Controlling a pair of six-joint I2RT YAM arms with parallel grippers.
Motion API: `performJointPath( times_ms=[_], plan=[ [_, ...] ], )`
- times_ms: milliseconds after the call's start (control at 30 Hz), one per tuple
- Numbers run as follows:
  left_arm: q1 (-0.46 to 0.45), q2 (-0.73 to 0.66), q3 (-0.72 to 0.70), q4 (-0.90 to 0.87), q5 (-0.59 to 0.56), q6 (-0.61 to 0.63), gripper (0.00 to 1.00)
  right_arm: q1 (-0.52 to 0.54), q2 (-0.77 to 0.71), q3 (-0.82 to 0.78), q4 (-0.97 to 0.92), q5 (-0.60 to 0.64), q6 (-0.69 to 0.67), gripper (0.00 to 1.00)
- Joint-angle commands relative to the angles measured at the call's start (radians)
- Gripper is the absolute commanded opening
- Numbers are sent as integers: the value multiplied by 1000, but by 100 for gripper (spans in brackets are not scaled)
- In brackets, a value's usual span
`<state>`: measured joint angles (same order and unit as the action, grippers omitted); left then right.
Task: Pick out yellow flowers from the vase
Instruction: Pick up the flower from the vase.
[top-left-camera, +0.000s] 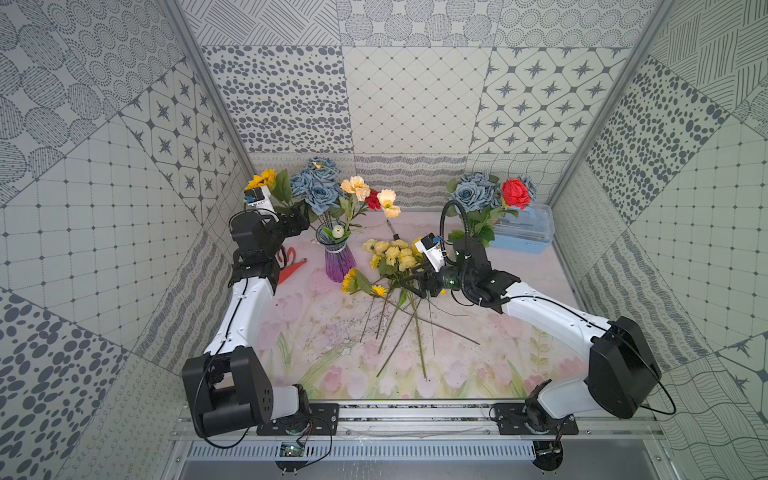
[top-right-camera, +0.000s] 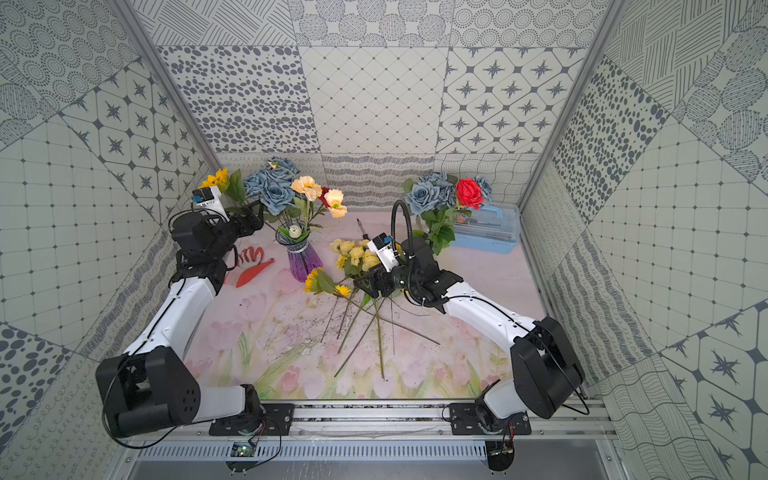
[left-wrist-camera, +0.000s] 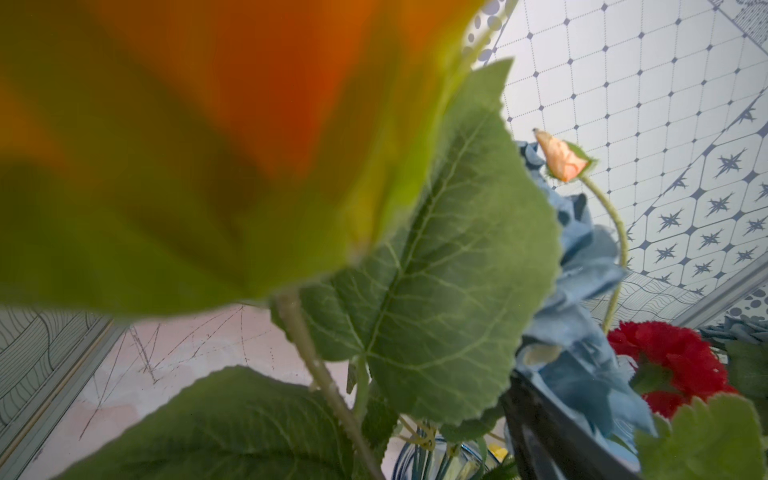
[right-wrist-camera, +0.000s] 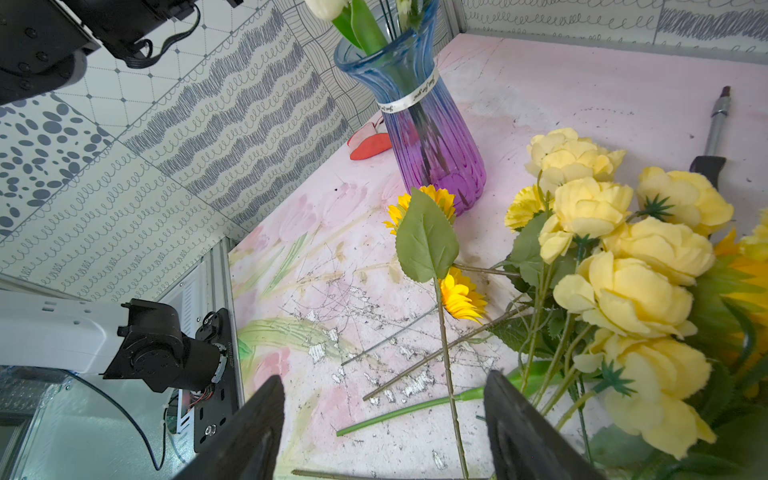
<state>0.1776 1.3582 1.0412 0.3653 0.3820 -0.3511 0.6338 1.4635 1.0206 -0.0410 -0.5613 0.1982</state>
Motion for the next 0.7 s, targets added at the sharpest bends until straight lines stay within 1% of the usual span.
performJointPath(
  times_ms=[0, 167, 300, 367, 400, 567, 667],
  plan=[
    [0, 12, 20, 193, 56, -55, 78, 1, 10, 34, 32, -3, -14, 73],
    [-1, -41, 24, 134, 45, -10, 53, 0, 12, 35, 41, 2, -8, 67],
    [-1, -81, 40, 83, 44, 30, 46, 0, 11, 28, 59, -5, 4, 66],
    [-1, -88, 52, 63, 52, 46, 37, 0, 3, 20, 67, -3, 8, 65],
    [-1, -91, 58, 57, 56, 52, 34, 0, -2, 16, 70, -1, 7, 65],
    [-1, -122, 120, -25, 88, 52, 32, 0, -35, 16, 55, 8, -10, 65],
    [-1, -164, 214, -177, 93, 78, 30, 0, -51, 35, 38, -3, -33, 65]
  ],
)
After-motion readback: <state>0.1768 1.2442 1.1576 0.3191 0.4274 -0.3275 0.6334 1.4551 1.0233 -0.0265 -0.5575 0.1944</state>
